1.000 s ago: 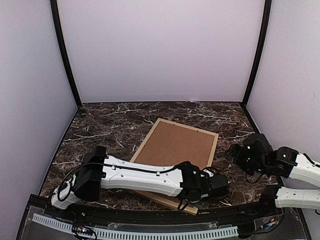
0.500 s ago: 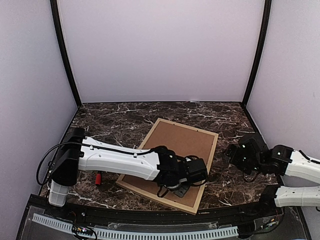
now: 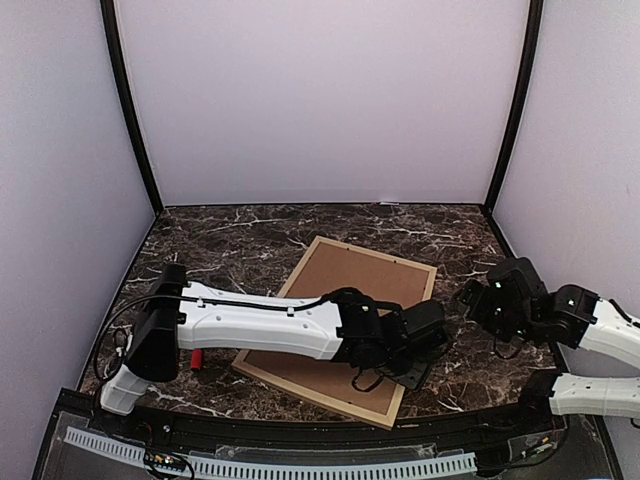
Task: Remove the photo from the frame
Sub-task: Move the photo frame to the center of the board.
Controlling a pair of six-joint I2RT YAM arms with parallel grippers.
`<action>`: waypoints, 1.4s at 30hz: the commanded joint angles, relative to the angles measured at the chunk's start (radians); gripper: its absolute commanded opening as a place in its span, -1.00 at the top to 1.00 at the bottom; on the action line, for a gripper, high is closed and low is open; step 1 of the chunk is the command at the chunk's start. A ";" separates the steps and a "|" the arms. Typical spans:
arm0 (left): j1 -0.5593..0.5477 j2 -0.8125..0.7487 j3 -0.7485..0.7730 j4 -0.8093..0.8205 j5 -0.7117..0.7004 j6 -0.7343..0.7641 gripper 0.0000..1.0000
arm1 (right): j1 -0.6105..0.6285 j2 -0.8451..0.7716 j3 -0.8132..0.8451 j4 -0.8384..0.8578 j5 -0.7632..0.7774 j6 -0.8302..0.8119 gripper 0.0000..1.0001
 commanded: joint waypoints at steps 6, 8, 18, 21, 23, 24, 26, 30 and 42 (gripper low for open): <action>-0.005 0.201 0.257 -0.151 -0.062 -0.018 -0.16 | -0.011 -0.069 -0.017 -0.030 0.008 0.007 -0.97; -0.005 0.207 0.260 -0.171 -0.087 -0.028 -0.15 | -0.010 -0.079 -0.026 -0.029 0.007 0.010 -0.97; -0.012 0.213 0.262 -0.188 -0.115 -0.029 0.03 | -0.012 -0.065 -0.035 -0.009 -0.004 0.000 -0.97; -0.020 0.214 0.263 -0.173 -0.110 -0.012 0.16 | -0.012 -0.062 -0.036 -0.004 -0.006 0.000 -0.97; -0.024 0.216 0.265 -0.166 -0.106 -0.006 0.21 | -0.011 -0.064 -0.038 -0.002 -0.009 0.001 -0.97; -0.025 0.220 0.268 -0.167 -0.104 -0.005 0.24 | -0.013 -0.065 -0.040 -0.002 -0.010 0.002 -0.97; -0.025 0.231 0.279 -0.176 -0.099 -0.006 0.26 | -0.013 -0.070 -0.042 -0.004 -0.013 0.003 -0.97; -0.025 0.258 0.316 -0.203 -0.094 -0.013 0.31 | -0.012 -0.085 -0.045 -0.012 -0.015 0.008 -0.97; -0.023 0.309 0.384 -0.270 -0.102 -0.041 0.68 | -0.013 -0.114 -0.058 -0.018 -0.023 0.019 -0.97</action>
